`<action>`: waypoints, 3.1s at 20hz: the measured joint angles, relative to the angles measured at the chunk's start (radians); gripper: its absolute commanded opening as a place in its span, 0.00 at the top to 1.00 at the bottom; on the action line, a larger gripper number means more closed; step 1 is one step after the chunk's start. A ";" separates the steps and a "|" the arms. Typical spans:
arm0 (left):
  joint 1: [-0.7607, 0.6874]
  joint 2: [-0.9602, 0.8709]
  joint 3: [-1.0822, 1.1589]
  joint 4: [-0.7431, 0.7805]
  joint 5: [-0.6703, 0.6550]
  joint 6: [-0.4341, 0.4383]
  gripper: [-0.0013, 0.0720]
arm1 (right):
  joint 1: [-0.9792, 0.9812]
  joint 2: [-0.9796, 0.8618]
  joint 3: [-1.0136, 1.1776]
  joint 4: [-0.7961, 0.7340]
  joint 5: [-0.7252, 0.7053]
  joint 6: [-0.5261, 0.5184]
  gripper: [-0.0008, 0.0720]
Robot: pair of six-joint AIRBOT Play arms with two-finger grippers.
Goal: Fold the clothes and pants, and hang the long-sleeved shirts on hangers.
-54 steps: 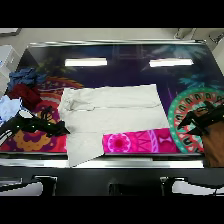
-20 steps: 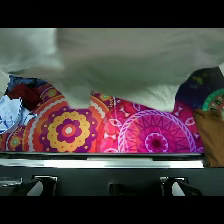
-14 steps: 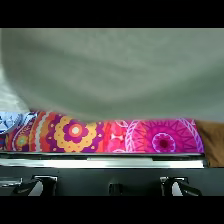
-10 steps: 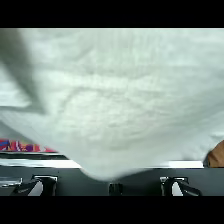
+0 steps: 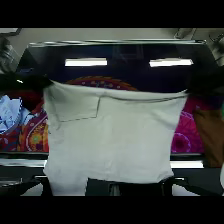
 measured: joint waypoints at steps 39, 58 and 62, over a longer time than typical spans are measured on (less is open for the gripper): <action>-0.016 -0.484 0.082 0.079 -0.232 0.011 0.92 | -0.059 -0.454 0.045 -0.037 0.008 0.005 0.93; 0.124 -0.406 0.097 0.128 -0.486 -0.009 0.22 | -0.177 -0.364 0.015 -0.056 0.192 -0.015 0.20; 0.173 -0.220 -0.251 0.140 -0.401 0.020 0.31 | -0.239 -0.211 -0.208 -0.055 0.125 -0.009 0.20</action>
